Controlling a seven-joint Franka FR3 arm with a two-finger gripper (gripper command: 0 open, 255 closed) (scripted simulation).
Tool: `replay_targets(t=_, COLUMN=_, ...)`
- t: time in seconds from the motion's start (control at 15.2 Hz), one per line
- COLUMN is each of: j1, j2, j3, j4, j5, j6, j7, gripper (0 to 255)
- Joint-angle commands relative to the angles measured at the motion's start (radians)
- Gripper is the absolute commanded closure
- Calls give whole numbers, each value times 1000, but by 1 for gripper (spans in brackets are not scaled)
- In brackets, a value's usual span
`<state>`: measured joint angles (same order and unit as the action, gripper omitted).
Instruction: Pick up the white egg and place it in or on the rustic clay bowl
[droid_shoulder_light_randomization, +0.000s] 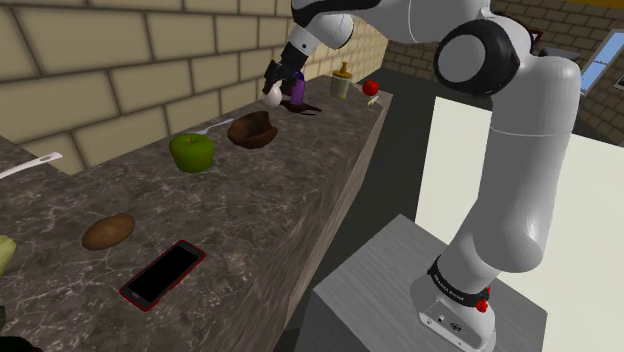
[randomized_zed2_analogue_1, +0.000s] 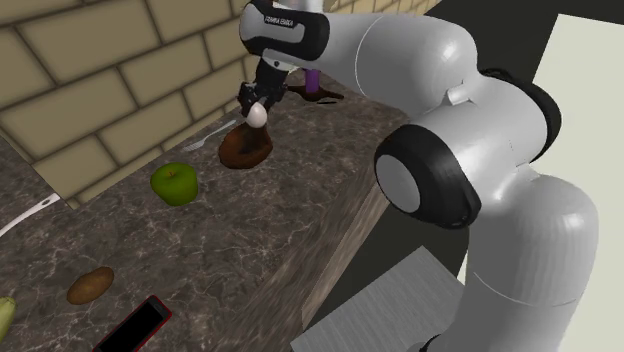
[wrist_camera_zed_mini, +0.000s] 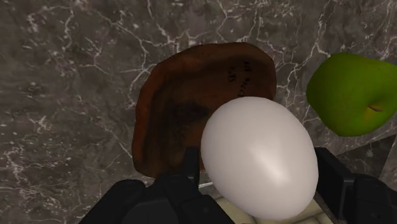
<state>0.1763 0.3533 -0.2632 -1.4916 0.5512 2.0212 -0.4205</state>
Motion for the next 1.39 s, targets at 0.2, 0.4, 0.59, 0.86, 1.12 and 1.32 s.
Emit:
replay_targets(t=0.2, j1=-44, j2=245, j3=18, j4=378, j5=20, j6=-120, j7=68, gripper=255)
replay_targets(t=0.4, j1=-40, j2=241, j3=21, j4=334, j5=25, j6=-83, j7=51, gripper=255)
replay_targets(t=0.59, j1=-36, j2=241, j3=23, j4=294, j5=32, j6=-47, j7=33, gripper=255)
replay_targets(t=0.86, j1=-32, j2=244, j3=27, j4=248, j5=41, j6=-3, j7=10, gripper=255)
replay_targets(t=1.12, j1=-29, j2=252, j3=31, j4=209, j5=52, j6=40, j7=-12, gripper=255)
replay_targets(t=1.32, j1=-29, j2=255, j3=33, j4=198, j5=56, j6=53, j7=-19, gripper=255)
